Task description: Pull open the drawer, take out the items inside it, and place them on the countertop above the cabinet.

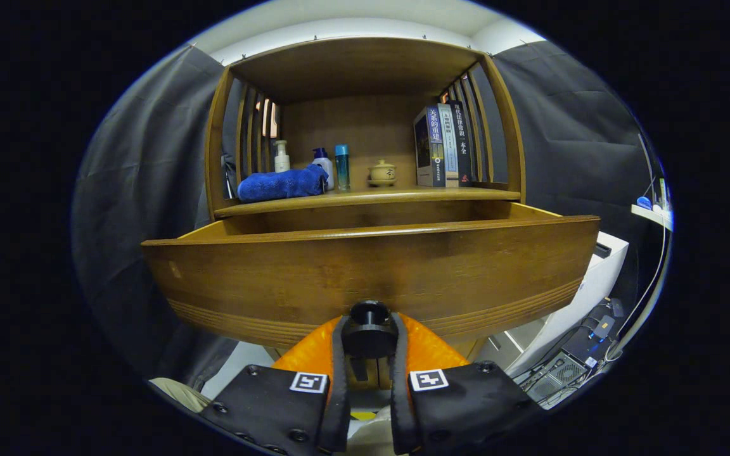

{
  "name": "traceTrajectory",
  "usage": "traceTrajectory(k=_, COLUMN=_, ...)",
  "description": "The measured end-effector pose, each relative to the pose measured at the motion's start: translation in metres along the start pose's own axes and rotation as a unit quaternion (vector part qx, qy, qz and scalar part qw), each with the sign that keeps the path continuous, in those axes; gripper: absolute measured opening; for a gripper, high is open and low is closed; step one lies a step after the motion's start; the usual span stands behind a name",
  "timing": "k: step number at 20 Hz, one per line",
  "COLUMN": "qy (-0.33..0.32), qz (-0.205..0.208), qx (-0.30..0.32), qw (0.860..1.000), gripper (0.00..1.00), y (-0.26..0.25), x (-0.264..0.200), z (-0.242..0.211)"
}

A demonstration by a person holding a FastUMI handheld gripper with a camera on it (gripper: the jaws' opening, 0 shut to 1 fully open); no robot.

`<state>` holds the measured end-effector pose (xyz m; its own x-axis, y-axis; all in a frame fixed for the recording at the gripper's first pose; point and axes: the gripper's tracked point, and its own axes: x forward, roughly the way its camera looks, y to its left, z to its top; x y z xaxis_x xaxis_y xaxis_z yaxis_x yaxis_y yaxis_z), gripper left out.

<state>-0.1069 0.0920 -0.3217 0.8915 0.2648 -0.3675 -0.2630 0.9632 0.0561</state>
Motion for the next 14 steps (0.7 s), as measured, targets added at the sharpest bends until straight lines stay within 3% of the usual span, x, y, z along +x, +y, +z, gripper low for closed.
traceTrajectory(k=6, qy=0.002, qz=-0.005, qx=0.001, qw=1.0, gripper=0.34, y=0.0, x=-0.01, z=-0.005)
traceTrajectory(k=7, qy=-0.002, qz=-0.005, qx=0.001, qw=1.0, gripper=0.26, y=-0.001, x=-0.008, z=-0.007)
traceTrajectory(k=14, qy=0.004, qz=-0.007, qx=0.005, qw=1.0, gripper=0.25, y=0.004, x=-0.033, z=-0.012)
